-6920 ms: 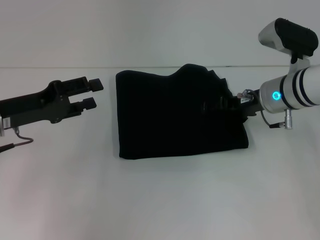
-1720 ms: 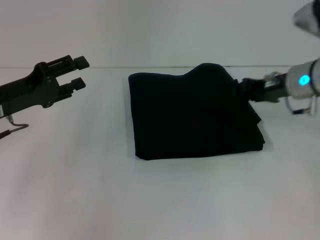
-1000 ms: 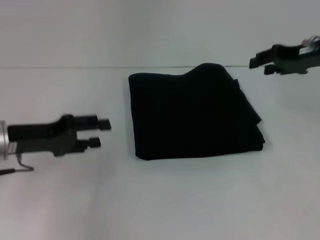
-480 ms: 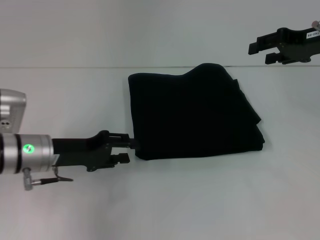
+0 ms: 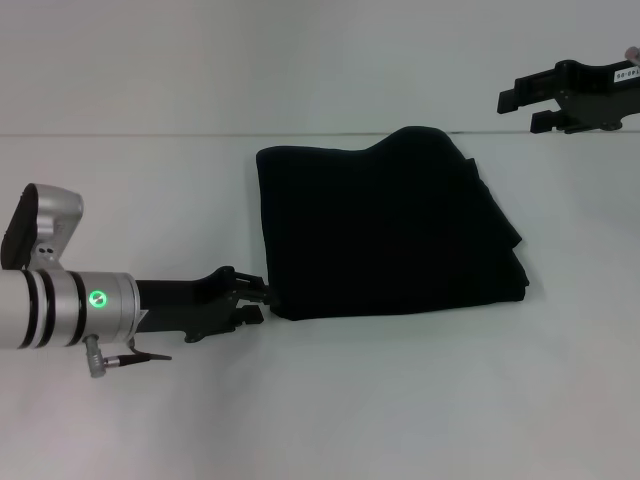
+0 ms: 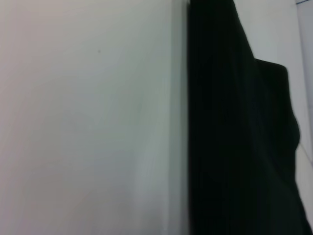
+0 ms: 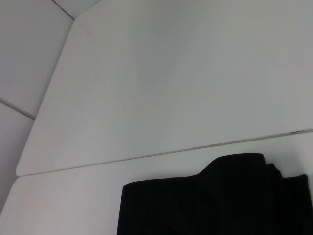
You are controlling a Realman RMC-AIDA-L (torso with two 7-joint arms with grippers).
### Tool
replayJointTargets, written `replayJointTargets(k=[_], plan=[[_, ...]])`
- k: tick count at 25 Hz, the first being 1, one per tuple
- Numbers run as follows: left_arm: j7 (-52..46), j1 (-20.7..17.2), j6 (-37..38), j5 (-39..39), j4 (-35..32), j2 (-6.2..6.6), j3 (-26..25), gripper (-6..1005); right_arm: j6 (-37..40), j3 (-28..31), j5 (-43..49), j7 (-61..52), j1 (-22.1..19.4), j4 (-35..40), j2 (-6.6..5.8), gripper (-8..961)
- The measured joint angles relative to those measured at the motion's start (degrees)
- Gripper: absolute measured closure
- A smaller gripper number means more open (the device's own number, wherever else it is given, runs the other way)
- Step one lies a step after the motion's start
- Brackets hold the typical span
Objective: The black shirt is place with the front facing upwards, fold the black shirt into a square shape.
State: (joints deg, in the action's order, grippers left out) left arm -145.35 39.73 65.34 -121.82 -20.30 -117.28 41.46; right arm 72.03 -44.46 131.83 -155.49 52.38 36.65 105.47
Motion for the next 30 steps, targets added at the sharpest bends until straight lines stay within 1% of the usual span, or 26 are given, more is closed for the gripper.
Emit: replayJointTargets(k=[5,6,9,13,18,20,24,28,30], plan=[[0.1,0.7,-2.4,0.0,0.6,-0.54,0.4,631,-0.3,0.0,0.0,0.0,-0.3,-0.1,0.03,298],[0.1,0.7,-2.4,0.0,0.6,-0.54,0.4,625,-0.3,0.0,0.0,0.0,-0.3,-0.1,0.04,298],[0.5,2.1,-3.2,0.0,1.1,-1.24,0.7,621,-0.4,0.2,0.0,0.0,-0.5,-0.2,0.11,298],[-0.1,2.9,-4.1,0.0,1.2,-1.68,3.0,624,-0.5,0.7,0.0,0.0,-0.7,-0.2,0.18,297],[-0.4,1.9,-3.2,0.6,0.7,-1.67,3.0,627,-0.5,1.4,0.0,0.1,-1.0,-0.3,0.18,297],[-0.2,1.7,-3.0,0.7,0.7,-1.64,2.8,694,-0.5,1.5,0.0,0.1,-1.0,-0.3,0.17,297],[0.1,1.8,-3.3,0.7,0.6,-2.01,2.8,828,-0.5,1.5,0.0,0.1,-1.1,-0.3,0.17,298],[0.6,1.9,-3.0,0.7,0.1,-2.16,2.8,881,-0.5,1.5,0.0,0.1,-1.2,-0.3,0.17,298],[1.1,1.2,-1.7,0.7,-0.8,-2.26,2.8,908,-0.4,1.5,0.0,0.1,-1.2,-0.3,0.17,298]])
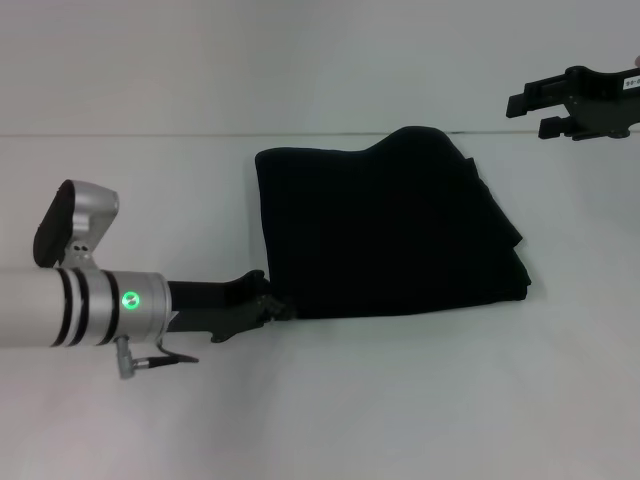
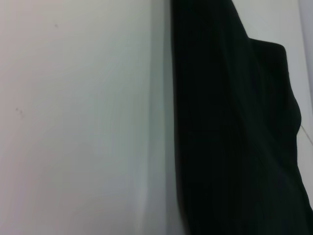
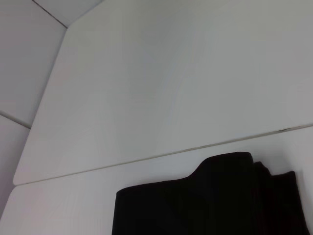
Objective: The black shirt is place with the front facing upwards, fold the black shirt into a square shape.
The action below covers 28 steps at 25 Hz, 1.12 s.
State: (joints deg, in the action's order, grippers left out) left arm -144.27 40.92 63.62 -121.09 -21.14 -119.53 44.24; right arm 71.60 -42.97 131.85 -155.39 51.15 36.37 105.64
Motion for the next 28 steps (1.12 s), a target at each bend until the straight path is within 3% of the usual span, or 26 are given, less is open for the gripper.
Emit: replayJointTargets(k=[6,8,11,18,23,25,28], plan=[[0.3,-7.0,5.2,0.8,-6.6,-0.19,-0.5,960,0.2,0.0,0.0,0.0,-0.4,0.0,0.0,297],[0.0,-9.2,7.0,1.0,-8.3,0.35,-0.6,959,0.1,0.0,0.0,0.0,-0.6,0.0,0.0,297],[0.0,-10.1,9.1,0.8,-8.3,1.55,-1.7,957,0.0,0.0,0.0,0.0,-0.7,0.0,0.07,297],[0.9,-9.6,12.8,-0.9,-8.4,2.91,-3.3,953,-0.3,0.0,0.0,0.1,-0.7,0.1,0.2,298],[0.9,-10.7,16.7,-2.9,-10.3,5.07,-4.5,795,-0.5,0.1,-0.5,1.5,-0.7,0.2,0.2,297],[2.7,-12.0,20.5,-3.1,-12.5,5.78,-8.3,753,-0.6,0.2,-0.7,3.1,-0.9,0.2,0.19,298],[12.3,-12.8,27.2,-1.0,-15.8,5.66,-15.1,690,-0.5,0.2,-0.8,10.8,-1.7,0.7,0.66,298]])
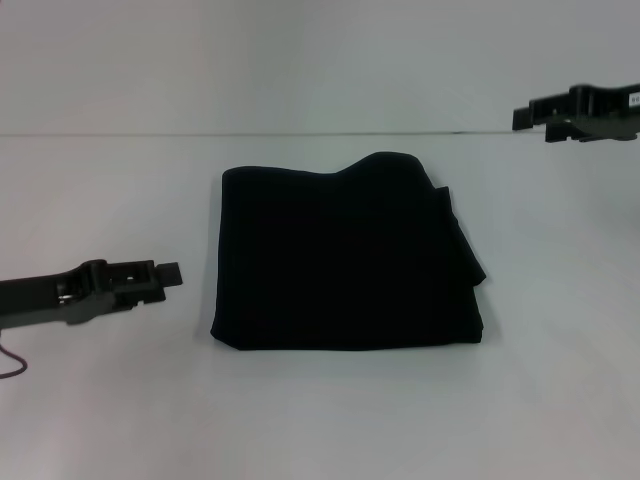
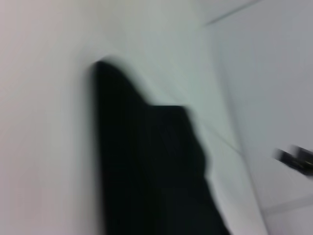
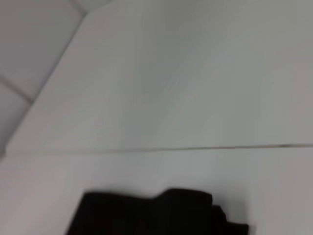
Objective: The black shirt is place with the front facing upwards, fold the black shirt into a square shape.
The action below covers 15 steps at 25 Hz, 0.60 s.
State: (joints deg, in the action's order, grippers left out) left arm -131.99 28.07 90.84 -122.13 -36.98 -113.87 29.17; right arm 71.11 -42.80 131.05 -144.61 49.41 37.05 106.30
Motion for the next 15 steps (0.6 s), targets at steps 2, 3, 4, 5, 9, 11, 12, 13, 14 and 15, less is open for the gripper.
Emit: replayJointTargets(k=[2,3,4,5,9,11,12,13,14,15], plan=[[9.4,0.5,3.7,0.8,-0.8,-0.06,-1.1,649,-0.3,-0.1,0.1,10.1,-1.5,1.1,1.17,298],[13.0,1.0,4.6,0.7,-1.0,-0.08,-0.6,628,-0.6,-0.2,0.2,14.6,-2.4,1.6,1.86,288],[16.2,1.7,4.8,0.5,-1.1,-0.04,-0.1,607,-1.3,-0.3,0.3,17.8,-3.3,1.9,2.36,277],[16.2,1.7,4.8,0.5,-1.1,-0.04,-0.1,586,-1.3,-0.3,0.3,20.5,-4.4,2.2,3.13,267],[22.8,5.6,2.8,0.2,-1.5,0.43,1.1,344,1.4,-0.6,-0.5,31.2,-7.6,2.4,5.64,225],[24.2,6.1,2.8,0.2,-1.6,0.42,1.2,253,3.4,-0.2,-1.1,37.1,-8.8,2.4,7.45,204],[25.9,6.8,2.8,0.3,-1.7,0.39,1.3,207,4.1,0.2,-1.9,39.8,-9.6,2.6,8.55,193],[27.7,7.3,2.7,0.3,-1.7,0.26,1.6,162,4.9,0.5,-3.3,42.4,-10.2,2.7,9.57,183],[28.8,7.6,2.6,0.3,-1.8,0.11,1.9,116,5.7,0.9,-5.4,45.7,-11.2,2.9,11.11,164],[30.0,8.0,2.4,0.3,-1.8,-0.05,2.4,102,5.9,1.0,-7.0,47.9,-11.8,2.9,11.99,146]])
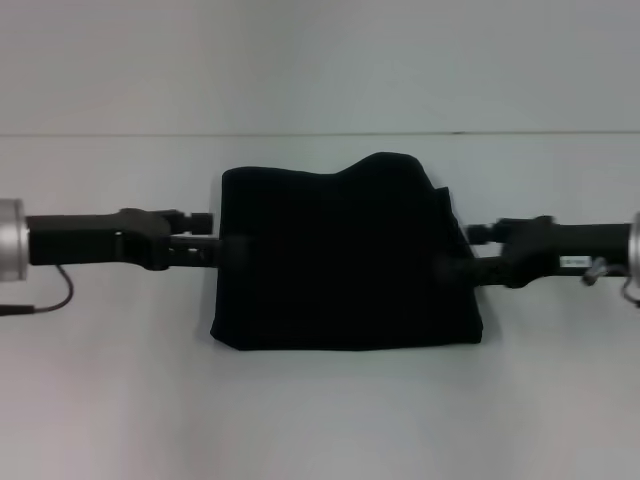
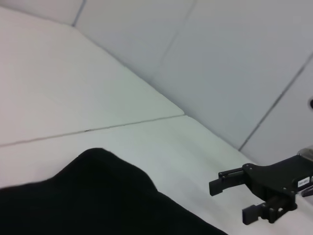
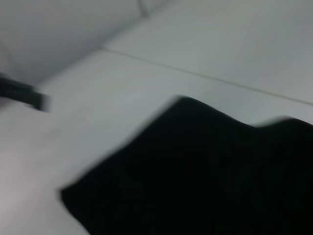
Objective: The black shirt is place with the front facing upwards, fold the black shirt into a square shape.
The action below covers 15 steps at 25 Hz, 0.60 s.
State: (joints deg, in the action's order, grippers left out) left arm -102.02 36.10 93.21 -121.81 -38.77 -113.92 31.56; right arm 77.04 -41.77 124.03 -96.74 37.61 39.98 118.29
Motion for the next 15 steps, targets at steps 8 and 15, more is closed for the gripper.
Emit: replayJointTargets(k=[8,15], plan=[[3.0,3.1,-5.8,0.0,-0.3,-1.05,8.9,44,2.8,-0.2,-6.9,6.9,-0.6,-4.1,0.98,70],[1.7,5.1,-7.1,0.5,-0.4,-2.25,10.6,51,3.5,1.9,-7.2,7.5,-1.1,-2.1,0.26,69]])
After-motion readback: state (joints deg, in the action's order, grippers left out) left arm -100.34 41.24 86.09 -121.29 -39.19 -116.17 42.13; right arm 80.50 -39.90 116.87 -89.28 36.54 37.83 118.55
